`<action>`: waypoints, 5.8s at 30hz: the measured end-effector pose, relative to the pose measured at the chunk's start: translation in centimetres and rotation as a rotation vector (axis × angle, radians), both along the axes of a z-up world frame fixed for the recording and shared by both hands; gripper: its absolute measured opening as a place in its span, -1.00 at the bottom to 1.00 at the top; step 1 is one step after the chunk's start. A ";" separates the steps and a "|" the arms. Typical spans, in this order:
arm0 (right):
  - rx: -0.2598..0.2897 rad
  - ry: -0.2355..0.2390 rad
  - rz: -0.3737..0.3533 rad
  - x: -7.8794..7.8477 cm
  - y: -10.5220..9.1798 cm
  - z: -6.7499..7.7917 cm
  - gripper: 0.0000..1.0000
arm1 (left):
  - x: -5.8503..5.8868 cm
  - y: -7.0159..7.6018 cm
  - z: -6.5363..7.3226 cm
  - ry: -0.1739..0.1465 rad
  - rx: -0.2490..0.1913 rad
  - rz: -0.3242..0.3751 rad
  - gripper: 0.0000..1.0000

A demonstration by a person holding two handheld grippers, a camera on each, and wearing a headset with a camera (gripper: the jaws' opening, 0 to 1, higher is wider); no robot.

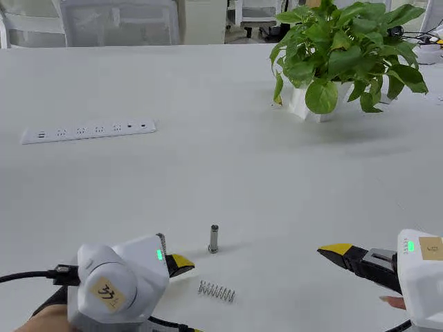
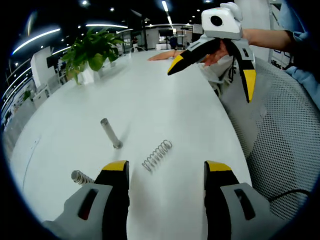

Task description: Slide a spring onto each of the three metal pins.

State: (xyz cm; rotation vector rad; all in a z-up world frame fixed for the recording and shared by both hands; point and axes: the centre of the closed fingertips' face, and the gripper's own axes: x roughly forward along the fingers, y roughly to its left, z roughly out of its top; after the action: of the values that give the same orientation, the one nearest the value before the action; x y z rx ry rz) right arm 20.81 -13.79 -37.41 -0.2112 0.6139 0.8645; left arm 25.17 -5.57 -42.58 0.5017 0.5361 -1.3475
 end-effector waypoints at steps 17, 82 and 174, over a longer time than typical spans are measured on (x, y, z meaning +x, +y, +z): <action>0.034 0.027 -0.024 -0.4 0.5 -0.2 0.99 | 1.9 -0.8 -1.5 0.016 -0.001 0.052 -0.31; 0.037 0.017 -0.008 -0.1 1.8 0.4 0.96 | 0.6 -0.5 -1.4 0.066 0.175 0.045 -0.87; -0.166 0.054 0.780 -0.7 12.5 1.9 -0.79 | -4.5 5.7 6.2 0.024 -0.139 0.075 -0.88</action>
State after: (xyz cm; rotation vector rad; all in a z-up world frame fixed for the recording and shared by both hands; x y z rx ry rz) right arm 20.15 -1.26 -35.46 -0.6025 0.6604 1.5734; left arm 20.62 0.11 -36.42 0.3489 0.4729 -1.3103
